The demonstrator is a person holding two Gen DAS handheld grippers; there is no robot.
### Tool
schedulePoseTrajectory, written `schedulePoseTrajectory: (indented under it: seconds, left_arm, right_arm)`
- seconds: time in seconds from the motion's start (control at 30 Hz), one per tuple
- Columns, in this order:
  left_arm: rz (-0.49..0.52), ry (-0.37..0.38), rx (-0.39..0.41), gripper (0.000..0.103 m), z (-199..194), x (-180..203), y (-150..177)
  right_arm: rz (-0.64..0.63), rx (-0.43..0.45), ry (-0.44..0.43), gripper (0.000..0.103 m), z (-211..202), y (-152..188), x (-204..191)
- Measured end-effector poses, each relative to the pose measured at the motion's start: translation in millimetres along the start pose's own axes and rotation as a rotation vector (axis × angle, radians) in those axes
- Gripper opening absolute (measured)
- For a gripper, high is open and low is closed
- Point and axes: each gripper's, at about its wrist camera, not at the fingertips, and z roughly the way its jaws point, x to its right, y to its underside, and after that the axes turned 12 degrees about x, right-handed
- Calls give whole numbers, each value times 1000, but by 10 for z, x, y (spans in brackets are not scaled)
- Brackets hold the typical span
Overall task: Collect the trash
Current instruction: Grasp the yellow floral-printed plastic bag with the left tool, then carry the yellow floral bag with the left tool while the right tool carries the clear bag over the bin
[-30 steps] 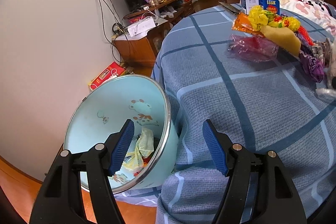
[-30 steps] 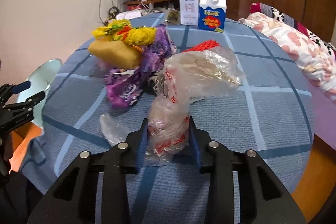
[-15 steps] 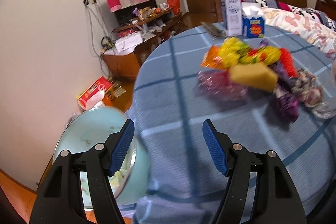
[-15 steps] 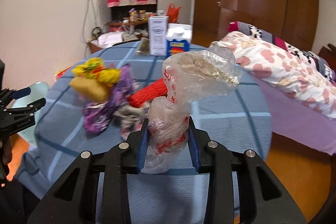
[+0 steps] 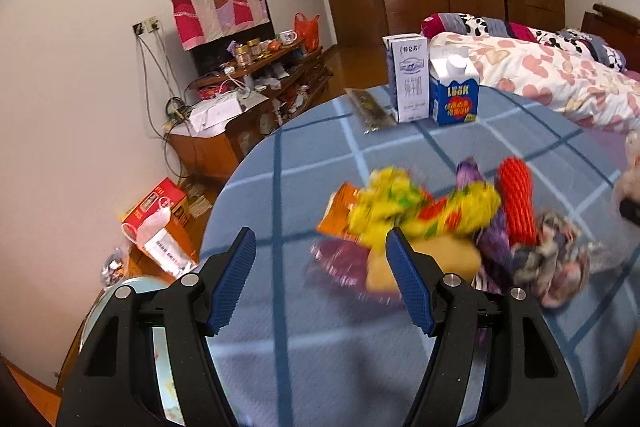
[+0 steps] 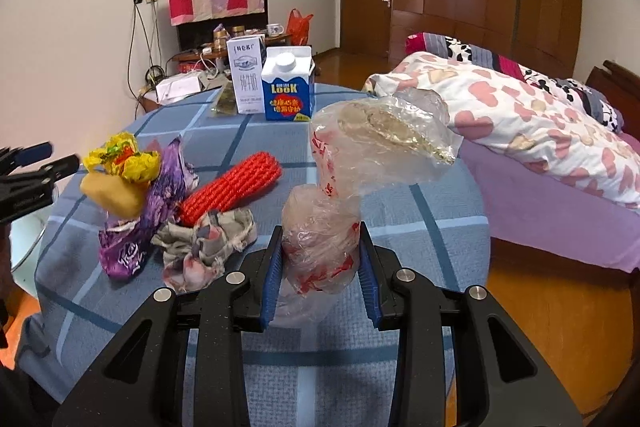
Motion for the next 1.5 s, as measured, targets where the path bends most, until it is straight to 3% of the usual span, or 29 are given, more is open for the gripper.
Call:
schedulePoseTrajectory:
  seconds: [0.1, 0.17, 0.23, 0.47, 0.73, 1.5]
  left_arm:
    - [4, 30, -21, 65, 155, 65, -32]
    - [0, 56, -50, 50, 238, 96, -16]
    - [-12, 100, -75, 21, 283, 118, 13]
    - [-2, 93, -45, 19, 133, 96, 11]
    - [-12, -2, 43, 19, -278, -303, -99]
    - [-53, -198, 7, 19, -697, -1335, 438]
  right_arm:
    - [-3, 5, -14, 35, 10, -11, -45]
    - [-1, 7, -23, 35, 12, -17, -65]
    - [0, 10, -30, 35, 16, -21, -85]
    - [1, 25, -45, 35, -17, -65, -153]
    - [-30, 61, -94, 35, -107, -235, -416]
    - [-202, 71, -298, 35, 24, -423, -1738]
